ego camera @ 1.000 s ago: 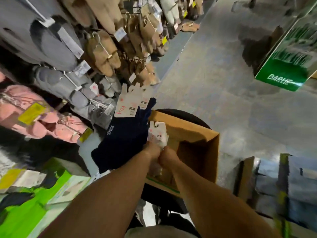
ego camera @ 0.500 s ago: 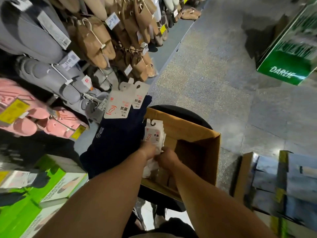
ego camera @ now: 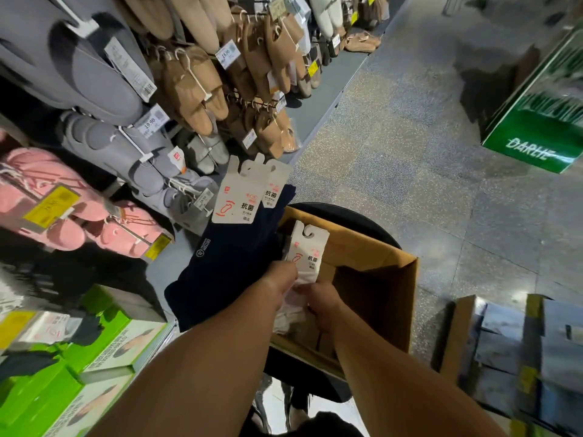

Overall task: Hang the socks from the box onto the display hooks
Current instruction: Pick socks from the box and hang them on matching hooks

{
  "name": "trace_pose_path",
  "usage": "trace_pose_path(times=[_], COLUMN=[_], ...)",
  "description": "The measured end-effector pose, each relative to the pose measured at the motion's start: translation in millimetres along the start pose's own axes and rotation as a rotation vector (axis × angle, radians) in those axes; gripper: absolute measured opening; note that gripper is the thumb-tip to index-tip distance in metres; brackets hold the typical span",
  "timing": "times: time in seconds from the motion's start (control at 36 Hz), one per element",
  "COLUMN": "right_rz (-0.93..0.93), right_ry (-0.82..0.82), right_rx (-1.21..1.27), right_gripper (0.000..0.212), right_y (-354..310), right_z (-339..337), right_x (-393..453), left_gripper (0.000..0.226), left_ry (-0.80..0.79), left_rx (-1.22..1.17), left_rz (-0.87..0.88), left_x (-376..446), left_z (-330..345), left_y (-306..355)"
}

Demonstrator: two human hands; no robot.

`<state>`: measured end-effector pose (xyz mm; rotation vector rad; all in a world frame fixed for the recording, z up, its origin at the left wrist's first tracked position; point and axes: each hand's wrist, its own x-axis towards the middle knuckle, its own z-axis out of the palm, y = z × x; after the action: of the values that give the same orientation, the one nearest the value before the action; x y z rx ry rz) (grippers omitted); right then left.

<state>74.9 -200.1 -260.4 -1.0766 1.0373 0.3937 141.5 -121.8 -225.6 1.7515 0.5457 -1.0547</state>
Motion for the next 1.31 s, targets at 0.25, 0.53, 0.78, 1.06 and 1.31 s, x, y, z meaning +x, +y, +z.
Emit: trace_pose_path(times=[0.25,0.53,0.78,1.06,1.31], right_rz=[-0.162,-0.53,-0.869,-1.266,-1.491], right_ry=[0.061,0.213,0.272,0.128,-0.271], right_rx=[0.055,-0.007,-0.296,-0.579,-0.985], right_gripper=[0.048,0.019,0.041,0.044,0.044], right_y=[-11,-51,-106,-68,78], right_z=[-5,-20,-3,114,285], right_x=[-16,-72,-169,-273,-410], left_gripper=[0.031,0.083,0.072,0.04,0.039], left_ry=[0.034,-0.021,0.02,0.58,1.1], left_rx=[-0.096,-0.145,0.067,-0.025,-0.262], left_rz=[0.139,0.348,0.798,1.134,1.011], left_x=[-26,-70,-145,-259,-367], left_z=[12,15,-11,-144,-294], left_y=[9,27,52,-13,-178])
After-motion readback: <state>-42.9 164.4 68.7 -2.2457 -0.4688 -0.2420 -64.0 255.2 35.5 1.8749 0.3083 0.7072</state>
